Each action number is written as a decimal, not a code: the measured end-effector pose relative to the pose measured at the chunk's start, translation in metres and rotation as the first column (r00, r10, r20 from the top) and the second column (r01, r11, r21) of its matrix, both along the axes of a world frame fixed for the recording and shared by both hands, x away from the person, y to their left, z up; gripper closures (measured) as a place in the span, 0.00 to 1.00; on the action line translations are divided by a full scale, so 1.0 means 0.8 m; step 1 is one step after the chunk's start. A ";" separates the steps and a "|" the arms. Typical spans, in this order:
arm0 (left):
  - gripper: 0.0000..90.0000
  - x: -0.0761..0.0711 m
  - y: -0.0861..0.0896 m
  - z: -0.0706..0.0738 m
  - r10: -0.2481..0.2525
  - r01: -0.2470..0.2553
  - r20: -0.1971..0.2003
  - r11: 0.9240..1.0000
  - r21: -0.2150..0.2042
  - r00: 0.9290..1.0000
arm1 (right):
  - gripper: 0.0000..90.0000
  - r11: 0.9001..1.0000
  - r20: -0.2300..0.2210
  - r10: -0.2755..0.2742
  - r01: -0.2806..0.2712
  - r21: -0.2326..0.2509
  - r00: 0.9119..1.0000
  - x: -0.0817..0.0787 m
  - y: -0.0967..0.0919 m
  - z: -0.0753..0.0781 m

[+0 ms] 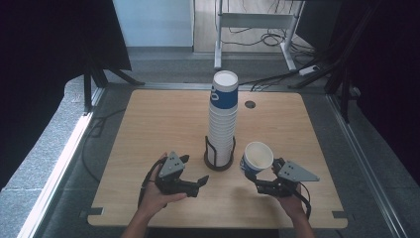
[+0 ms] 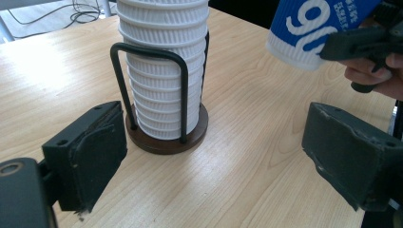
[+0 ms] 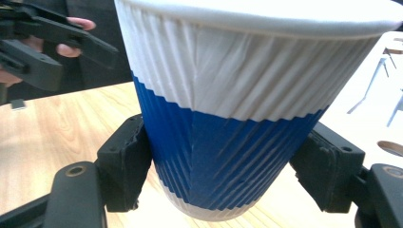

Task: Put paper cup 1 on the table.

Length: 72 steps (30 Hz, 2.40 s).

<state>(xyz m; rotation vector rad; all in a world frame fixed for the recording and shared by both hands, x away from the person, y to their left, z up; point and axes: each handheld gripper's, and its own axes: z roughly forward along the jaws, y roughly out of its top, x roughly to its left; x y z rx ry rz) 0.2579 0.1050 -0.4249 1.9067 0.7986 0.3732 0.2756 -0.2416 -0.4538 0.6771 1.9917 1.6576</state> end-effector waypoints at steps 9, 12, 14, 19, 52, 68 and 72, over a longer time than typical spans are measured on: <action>0.09 0.002 -0.003 -0.006 -0.001 0.001 -0.014 1.000 0.018 1.000 | 0.29 0.995 -0.037 -0.081 0.079 -0.063 0.996 0.016 -0.015 -0.017; 0.09 0.003 -0.004 -0.007 -0.002 0.003 -0.018 1.000 0.026 1.000 | 0.29 0.991 -0.058 -0.112 0.107 -0.079 0.992 0.024 -0.019 -0.022; 0.09 0.003 -0.005 -0.008 -0.001 0.001 -0.018 0.999 0.032 1.000 | 0.29 0.987 -0.078 -0.137 0.129 -0.098 0.987 0.029 -0.021 -0.025; 0.09 0.004 -0.006 -0.009 0.002 -0.002 -0.019 0.999 0.039 1.000 | 0.29 0.980 -0.111 -0.175 0.162 -0.115 0.978 0.041 -0.025 -0.032; 0.11 0.005 -0.009 -0.016 0.005 -0.004 -0.021 0.998 0.064 1.000 | 0.29 0.923 -0.231 -0.318 0.245 -0.297 0.919 0.086 -0.028 -0.074; 0.11 0.004 -0.012 -0.018 -0.008 0.010 -0.029 0.997 0.079 1.000 | 0.26 0.906 -0.229 -0.338 0.249 -0.343 0.913 0.084 -0.026 -0.076; 0.11 0.004 -0.011 -0.018 -0.001 0.003 -0.028 0.997 0.075 1.000 | 0.19 0.910 -0.243 -0.339 0.250 -0.332 0.909 0.083 -0.026 -0.076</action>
